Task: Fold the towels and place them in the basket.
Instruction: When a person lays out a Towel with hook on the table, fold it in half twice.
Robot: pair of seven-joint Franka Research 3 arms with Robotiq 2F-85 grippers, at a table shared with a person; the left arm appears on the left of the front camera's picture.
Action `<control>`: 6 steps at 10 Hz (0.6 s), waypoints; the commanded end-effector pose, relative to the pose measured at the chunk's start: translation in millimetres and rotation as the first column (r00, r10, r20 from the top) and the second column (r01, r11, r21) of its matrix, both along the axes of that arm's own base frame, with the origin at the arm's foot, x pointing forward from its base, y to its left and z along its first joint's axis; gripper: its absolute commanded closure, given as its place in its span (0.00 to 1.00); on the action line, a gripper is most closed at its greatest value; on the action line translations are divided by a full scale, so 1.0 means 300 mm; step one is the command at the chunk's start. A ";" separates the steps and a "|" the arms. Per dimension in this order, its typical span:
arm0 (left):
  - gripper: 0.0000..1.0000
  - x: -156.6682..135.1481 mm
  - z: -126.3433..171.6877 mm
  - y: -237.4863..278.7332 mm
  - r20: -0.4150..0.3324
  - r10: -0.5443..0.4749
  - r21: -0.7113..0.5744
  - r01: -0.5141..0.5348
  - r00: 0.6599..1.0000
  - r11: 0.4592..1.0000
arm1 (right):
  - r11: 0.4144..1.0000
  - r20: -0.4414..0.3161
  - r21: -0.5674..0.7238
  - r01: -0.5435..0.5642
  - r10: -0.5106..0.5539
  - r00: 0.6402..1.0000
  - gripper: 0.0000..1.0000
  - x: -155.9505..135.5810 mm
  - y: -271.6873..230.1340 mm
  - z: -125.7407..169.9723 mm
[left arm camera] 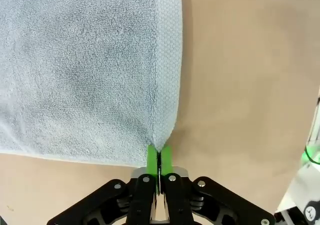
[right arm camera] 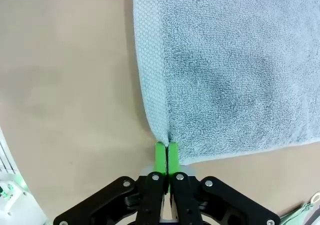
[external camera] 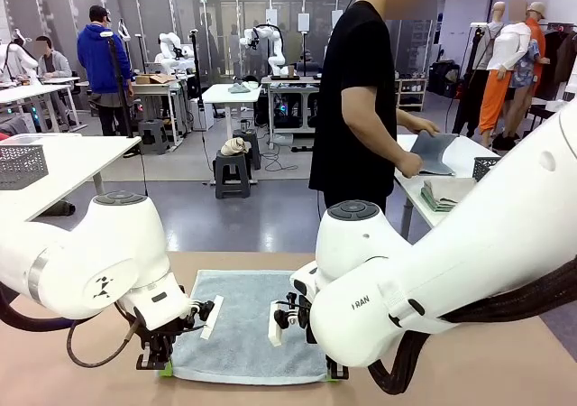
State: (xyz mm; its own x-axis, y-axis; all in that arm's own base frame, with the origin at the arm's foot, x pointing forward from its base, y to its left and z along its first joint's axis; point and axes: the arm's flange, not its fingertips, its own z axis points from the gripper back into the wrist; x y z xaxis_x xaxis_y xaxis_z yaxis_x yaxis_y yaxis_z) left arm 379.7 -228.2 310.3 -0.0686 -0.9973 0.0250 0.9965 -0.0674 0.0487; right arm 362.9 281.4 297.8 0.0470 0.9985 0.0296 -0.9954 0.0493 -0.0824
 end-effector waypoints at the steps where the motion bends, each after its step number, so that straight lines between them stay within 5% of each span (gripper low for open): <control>1: 1.00 0.002 -0.004 0.002 -0.002 -0.001 0.001 0.001 1.000 1.000 | 1.000 -0.004 0.006 -0.002 0.002 1.000 1.00 0.001 0.000 0.000; 6: 0.97 -0.068 0.114 0.089 0.031 -0.004 -0.011 0.004 1.000 1.000 | 0.987 -0.014 -0.008 -0.158 0.157 0.987 0.99 -0.038 -0.010 0.163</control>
